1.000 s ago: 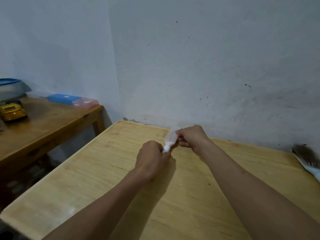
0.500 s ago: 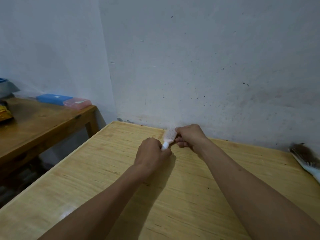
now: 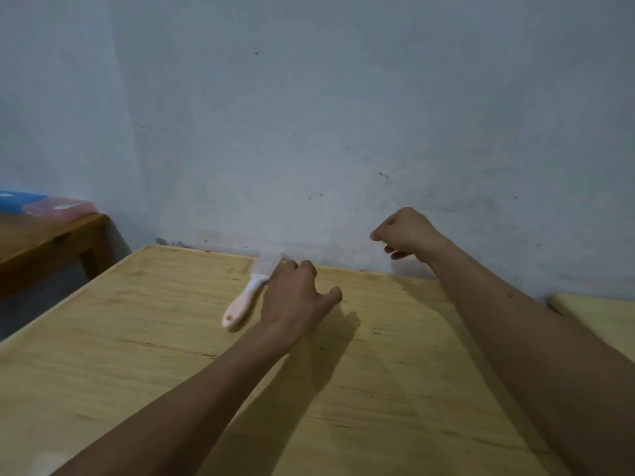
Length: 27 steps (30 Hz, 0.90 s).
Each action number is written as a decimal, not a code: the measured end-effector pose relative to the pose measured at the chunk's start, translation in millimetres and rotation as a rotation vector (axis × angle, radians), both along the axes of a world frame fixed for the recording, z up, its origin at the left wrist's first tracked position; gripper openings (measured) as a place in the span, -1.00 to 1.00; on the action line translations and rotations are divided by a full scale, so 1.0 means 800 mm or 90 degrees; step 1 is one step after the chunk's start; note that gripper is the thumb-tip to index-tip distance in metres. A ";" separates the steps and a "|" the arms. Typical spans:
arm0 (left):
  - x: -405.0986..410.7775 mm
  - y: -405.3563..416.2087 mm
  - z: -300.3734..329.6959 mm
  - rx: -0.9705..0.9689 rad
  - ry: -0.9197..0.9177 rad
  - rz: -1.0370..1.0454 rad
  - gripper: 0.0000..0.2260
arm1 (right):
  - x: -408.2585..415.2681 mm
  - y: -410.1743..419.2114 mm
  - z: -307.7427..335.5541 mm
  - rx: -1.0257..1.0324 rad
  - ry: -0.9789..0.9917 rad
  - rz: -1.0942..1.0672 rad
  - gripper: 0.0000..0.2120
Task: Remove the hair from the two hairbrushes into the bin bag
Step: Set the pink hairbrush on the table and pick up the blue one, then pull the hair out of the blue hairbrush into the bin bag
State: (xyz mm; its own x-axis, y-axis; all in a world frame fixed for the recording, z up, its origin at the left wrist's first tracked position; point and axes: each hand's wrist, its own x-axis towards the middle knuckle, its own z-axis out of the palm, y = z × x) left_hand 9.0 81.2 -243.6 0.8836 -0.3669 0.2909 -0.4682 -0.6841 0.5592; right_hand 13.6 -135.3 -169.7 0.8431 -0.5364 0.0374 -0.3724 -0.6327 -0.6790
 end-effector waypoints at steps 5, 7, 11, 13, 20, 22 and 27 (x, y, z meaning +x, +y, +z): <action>-0.052 -0.090 -0.004 0.022 0.058 -0.114 -0.49 | -0.059 -0.096 0.008 -0.185 0.099 -0.106 -0.55; -0.074 -0.128 -0.007 0.033 0.087 -0.150 -0.50 | -0.082 -0.122 -0.003 -0.199 0.125 -0.135 -0.53; -0.114 -0.198 -0.014 0.029 0.177 -0.201 -0.50 | -0.114 -0.145 -0.037 -0.141 0.183 -0.149 -0.54; -0.129 -0.222 -0.014 0.028 0.217 -0.239 -0.50 | -0.120 -0.151 -0.047 -0.074 0.192 -0.146 -0.57; -0.143 -0.242 -0.013 0.006 0.252 -0.262 -0.73 | -0.119 -0.154 -0.056 0.104 0.143 -0.136 -0.79; -0.134 -0.236 -0.016 -0.050 0.308 -0.238 -0.71 | -0.118 -0.141 -0.047 0.160 0.130 -0.116 -0.79; -0.107 -0.193 -0.014 -0.259 0.401 -0.154 -0.64 | -0.107 -0.083 -0.015 0.255 0.089 -0.016 -0.63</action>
